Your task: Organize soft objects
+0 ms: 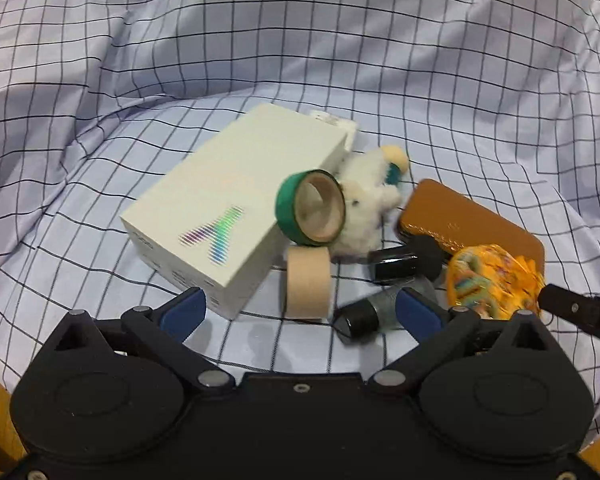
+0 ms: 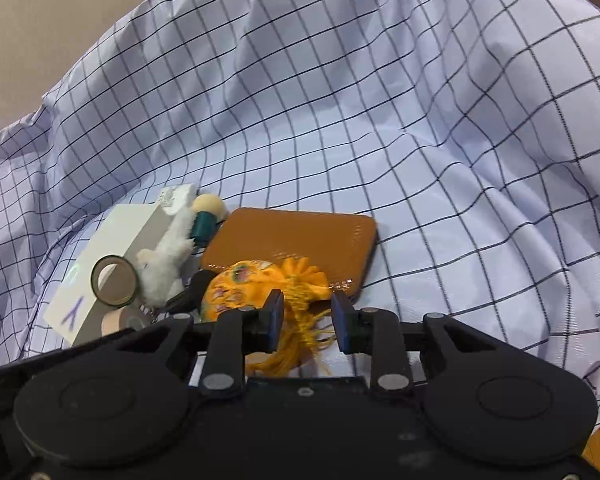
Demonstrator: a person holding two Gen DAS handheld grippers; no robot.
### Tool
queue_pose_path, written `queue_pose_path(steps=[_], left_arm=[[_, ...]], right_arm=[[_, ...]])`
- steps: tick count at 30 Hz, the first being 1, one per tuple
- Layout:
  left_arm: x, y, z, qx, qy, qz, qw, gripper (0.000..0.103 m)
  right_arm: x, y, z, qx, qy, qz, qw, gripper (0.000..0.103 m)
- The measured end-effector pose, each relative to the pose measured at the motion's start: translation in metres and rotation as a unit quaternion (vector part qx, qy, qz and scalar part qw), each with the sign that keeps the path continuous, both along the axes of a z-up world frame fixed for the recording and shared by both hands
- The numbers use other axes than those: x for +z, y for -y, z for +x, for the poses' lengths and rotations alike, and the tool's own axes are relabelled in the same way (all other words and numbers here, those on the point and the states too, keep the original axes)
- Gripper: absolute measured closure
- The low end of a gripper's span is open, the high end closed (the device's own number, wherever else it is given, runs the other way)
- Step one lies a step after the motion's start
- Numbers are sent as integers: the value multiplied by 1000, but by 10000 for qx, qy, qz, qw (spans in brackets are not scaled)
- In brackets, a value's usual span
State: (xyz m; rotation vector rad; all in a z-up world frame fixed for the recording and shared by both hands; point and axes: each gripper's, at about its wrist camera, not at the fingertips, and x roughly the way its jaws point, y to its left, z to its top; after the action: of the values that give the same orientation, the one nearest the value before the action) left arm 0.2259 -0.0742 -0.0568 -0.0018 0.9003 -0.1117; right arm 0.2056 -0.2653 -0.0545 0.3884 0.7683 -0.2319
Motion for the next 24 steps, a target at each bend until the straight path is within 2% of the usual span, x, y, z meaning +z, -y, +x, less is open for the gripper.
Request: queue_pose_path(steps=[3,8,16,20,24], left_arm=[[-2,-2,-3,-17,-116,-72,9999,5],[-6,-4,5,108,-532,-488,9973,5],[-7,24,14,216,-607,-530,9965,5],[-13,27,23,528,-805,-709,9928,5],[-16,31,28,775,-795,-673,9915,5]], right_arm=[[-1,4,-3,-82,27,-22,10000,73],[-1,6,-9,-179,85,-94,9998,66],[3,5,-20,-226,243,-533,9980,59],[2,12,-24,-258,245,-439,9984,56],[-1,16,-26,-289,203,-359,9987,56]])
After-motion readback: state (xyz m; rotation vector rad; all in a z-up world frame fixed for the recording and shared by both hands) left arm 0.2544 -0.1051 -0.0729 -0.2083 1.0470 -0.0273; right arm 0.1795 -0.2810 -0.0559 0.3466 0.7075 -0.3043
